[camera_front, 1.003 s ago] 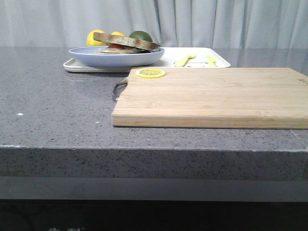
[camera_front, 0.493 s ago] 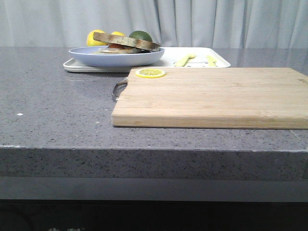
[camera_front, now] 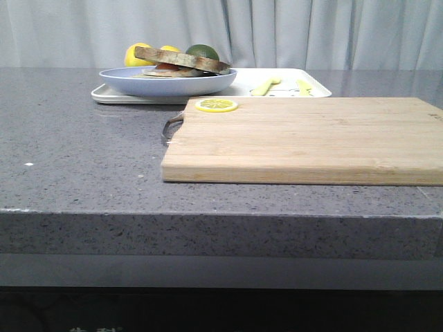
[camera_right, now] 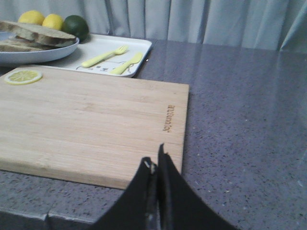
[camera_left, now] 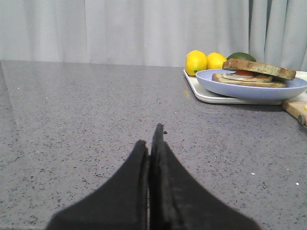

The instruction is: Place bread and move sandwich to tray

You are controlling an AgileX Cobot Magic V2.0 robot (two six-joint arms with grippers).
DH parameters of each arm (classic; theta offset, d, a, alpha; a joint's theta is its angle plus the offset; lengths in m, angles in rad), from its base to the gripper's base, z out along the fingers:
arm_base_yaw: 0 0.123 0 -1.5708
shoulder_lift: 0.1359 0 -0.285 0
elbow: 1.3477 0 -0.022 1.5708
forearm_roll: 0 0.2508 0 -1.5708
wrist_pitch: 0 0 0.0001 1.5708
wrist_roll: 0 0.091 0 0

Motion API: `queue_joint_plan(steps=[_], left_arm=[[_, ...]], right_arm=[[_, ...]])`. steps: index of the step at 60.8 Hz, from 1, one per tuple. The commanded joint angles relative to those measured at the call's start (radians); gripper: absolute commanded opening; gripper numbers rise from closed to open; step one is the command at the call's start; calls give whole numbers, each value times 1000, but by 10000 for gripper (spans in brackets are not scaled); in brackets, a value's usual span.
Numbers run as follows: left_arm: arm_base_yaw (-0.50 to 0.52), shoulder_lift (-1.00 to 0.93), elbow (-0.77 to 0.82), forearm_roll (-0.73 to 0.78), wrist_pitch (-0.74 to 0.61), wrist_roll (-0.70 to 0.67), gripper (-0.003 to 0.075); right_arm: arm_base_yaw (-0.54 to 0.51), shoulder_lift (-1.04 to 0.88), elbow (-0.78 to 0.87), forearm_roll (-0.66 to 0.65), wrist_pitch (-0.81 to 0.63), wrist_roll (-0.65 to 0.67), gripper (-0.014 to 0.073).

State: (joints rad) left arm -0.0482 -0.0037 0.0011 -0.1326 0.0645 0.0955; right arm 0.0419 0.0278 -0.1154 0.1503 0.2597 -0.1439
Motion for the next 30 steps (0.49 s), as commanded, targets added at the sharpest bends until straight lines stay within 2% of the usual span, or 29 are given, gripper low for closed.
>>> queue_joint_plan(steps=[1, 8, 30], left_arm=[[2, -21, 6, -10, -84, -7, -18], [2, -21, 6, -10, -84, -7, -18], [2, -21, 6, -10, -84, -7, -18]], right_arm=[[-20, -30, 59, 10, -209, -3, -68], [-21, -61, 144, 10, -328, -3, -68], [-23, -60, 139, 10, -305, -3, -68]])
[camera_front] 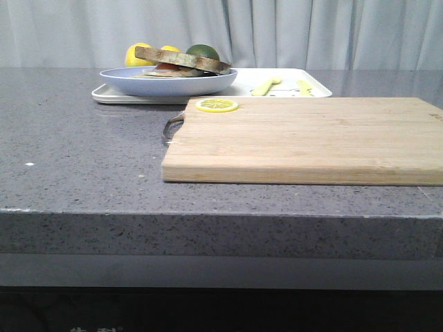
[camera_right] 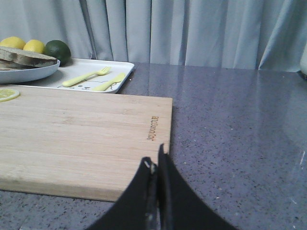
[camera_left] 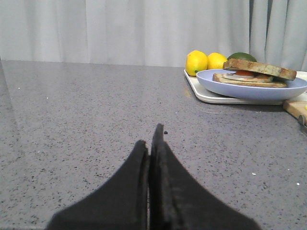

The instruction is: Place bread and move sandwich to tray

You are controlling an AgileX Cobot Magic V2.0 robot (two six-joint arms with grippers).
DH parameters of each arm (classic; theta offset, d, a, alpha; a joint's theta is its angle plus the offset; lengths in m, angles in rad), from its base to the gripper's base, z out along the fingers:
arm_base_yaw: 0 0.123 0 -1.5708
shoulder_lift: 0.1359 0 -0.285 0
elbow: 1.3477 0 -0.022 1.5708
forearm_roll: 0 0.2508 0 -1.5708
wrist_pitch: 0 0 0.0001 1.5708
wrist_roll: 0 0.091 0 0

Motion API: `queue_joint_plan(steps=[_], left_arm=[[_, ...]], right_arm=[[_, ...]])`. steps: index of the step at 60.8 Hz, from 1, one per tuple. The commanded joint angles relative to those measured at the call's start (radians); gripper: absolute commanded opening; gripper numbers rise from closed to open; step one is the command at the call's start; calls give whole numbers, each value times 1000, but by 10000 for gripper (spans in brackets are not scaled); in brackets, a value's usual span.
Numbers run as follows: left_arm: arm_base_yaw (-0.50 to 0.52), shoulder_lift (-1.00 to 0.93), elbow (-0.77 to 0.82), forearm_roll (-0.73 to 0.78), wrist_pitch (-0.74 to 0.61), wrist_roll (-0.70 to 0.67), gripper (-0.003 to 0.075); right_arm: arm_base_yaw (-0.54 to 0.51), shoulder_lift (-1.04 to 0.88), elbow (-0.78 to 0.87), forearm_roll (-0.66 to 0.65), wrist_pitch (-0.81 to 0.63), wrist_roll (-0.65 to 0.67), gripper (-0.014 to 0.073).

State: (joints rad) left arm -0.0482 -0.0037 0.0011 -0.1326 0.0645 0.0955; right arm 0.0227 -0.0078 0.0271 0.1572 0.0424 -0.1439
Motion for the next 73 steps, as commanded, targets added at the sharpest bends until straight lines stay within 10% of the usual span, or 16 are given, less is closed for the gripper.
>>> queue_joint_plan(steps=[1, 73], left_arm=[[2, -21, 6, -10, -84, -7, -18], [2, -21, 6, -10, -84, -7, -18]], right_arm=[[-4, -24, -4, 4, -88, -3, -68], [-74, -25, -4, -184, -137, 220, -68]])
